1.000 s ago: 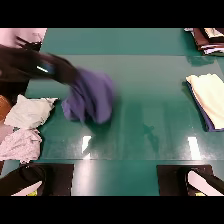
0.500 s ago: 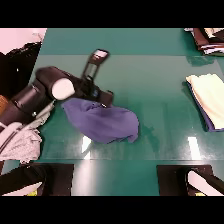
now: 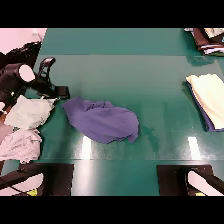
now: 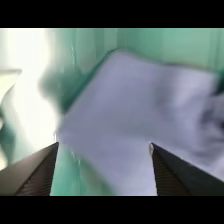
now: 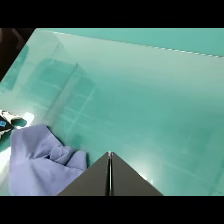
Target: Fold the shirts.
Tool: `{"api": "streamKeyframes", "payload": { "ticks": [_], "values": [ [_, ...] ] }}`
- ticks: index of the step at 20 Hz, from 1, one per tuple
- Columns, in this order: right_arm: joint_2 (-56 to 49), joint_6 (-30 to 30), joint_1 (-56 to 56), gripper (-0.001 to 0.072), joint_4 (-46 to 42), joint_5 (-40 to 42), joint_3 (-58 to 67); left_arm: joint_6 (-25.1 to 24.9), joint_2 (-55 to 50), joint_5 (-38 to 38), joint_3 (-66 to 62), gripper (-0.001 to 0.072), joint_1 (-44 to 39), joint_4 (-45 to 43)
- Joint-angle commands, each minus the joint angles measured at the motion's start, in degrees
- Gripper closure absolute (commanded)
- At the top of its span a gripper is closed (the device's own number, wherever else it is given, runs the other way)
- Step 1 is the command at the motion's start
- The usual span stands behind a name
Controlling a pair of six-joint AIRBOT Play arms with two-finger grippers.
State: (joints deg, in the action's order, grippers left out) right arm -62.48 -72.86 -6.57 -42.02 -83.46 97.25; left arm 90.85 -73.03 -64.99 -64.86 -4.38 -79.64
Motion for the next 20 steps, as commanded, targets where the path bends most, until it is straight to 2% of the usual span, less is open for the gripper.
{"api": "streamKeyframes", "payload": {
  "ticks": [1,7,8,9,10,13,17,18,19,20],
  "values": [
    [0.0,0.0,0.0,0.0692,-0.1,-0.2,0.1,-5.0,-3.5,0.2,3.5,0.0045,4.4,5.6],
    [0.0,0.0,0.0,0.0692,-0.1,-1.5,0.0,-5.7,-8.4,1.2,3.5,0.0047,4.4,9.0],
    [0.0,0.0,0.0,0.0692,-0.1,-1.9,0.0,-5.7,-8.3,1.3,3.4,0.013,4.4,9.0],
    [0.0,0.0,0.0,0.0692,-0.1,-1.9,-0.7,-5.7,-8.2,1.6,3.4,0.0438,4.4,9.0],
    [0.0,-0.1,0.0,0.0693,-0.1,-2.1,-2.1,-5.8,-8.2,1.7,3.4,0.0683,4.4,9.0],
    [0.0,-1.7,0.0,0.0692,-0.1,-2.6,-10.4,-5.8,-8.1,0.6,1.3,0.0682,4.4,8.9],
    [0.0,-1.8,2.2,0.0685,-0.2,-1.5,-30.1,-5.8,-6.2,-0.2,-5.4,0.0682,4.4,8.9],
    [0.0,-1.7,4.1,0.0503,-0.1,0.2,-36.2,-5.8,-5.6,-0.3,-6.9,0.0682,4.4,9.0],
    [-0.3,-1.7,6.4,0.0244,0.1,3.1,-41.9,-5.8,-5.3,-0.4,-8.1,0.0682,4.4,9.0],
    [-1.3,-1.7,9.3,0.0214,0.4,5.5,-46.3,-5.8,-5.1,-0.4,-8.8,0.0682,4.4,9.1]
  ]
}}
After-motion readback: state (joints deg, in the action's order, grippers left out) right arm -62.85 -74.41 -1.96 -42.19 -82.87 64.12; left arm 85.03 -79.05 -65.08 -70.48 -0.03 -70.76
